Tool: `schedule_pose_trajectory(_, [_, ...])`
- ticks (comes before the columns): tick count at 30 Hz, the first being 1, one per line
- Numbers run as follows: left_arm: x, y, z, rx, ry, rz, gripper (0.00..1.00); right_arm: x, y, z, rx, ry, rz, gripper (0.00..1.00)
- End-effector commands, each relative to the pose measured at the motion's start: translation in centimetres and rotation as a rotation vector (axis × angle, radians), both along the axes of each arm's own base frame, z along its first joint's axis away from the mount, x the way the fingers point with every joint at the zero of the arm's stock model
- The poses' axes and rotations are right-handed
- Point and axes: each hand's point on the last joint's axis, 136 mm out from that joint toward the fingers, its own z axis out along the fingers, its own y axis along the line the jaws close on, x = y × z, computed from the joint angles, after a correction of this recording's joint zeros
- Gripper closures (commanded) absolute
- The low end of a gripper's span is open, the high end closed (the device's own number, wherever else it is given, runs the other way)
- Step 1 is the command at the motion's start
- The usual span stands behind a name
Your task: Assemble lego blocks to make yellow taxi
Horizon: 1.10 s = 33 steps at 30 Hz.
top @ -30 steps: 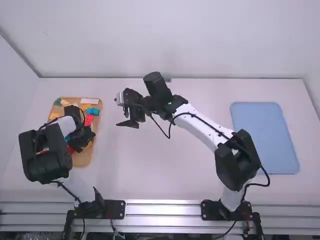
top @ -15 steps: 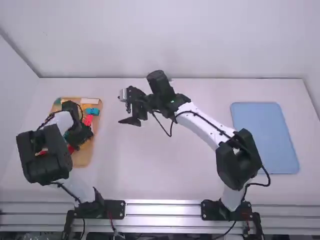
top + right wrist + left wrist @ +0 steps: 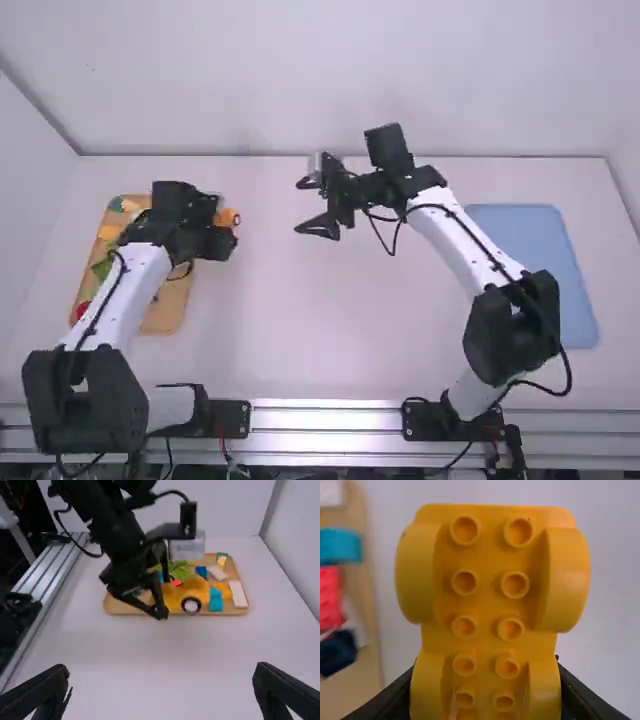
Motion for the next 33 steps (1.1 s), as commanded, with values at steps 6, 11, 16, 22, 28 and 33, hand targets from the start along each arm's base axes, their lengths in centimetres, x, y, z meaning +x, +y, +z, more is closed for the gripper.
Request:
schedule_pose_trajectory(6, [-1.4, -9.4, -4.4, 0.211, 0.043, -0.512, 0.98, -2.6, -2.5, 3.5, 0.042, -0.164, -0.019, 0.02])
schedule_pose_trajectory(11, [-2.1, -12.5, -6.7, 0.262, 0.075, -0.722, 0.99, -2.0, -4.8, 3.1, 0.029, -0.172, -0.268, 0.02])
schedule_pose_trajectory(16, [-3.0, -16.7, -9.6, 0.304, 0.080, -1.060, 0.83, -3.9, -7.2, 2.8, 0.138, -0.212, -0.452, 0.02])
schedule_pose_trajectory(22, [-4.1, -19.0, -12.0, 0.398, 0.082, -1.294, 0.84, -4.8, -8.9, 2.3, 0.234, -0.226, -0.570, 0.02])
schedule_pose_trajectory(28, [-4.2, -19.8, -13.2, 0.429, 0.077, -1.328, 0.60, -5.2, -9.2, 2.0, 0.234, -0.229, -0.580, 0.02])
schedule_pose_trajectory(33, [-4.5, -19.6, -14.0, 0.430, 0.086, -1.330, 0.01, -5.0, -9.1, 1.9, 0.233, -0.232, -0.579, 0.02])
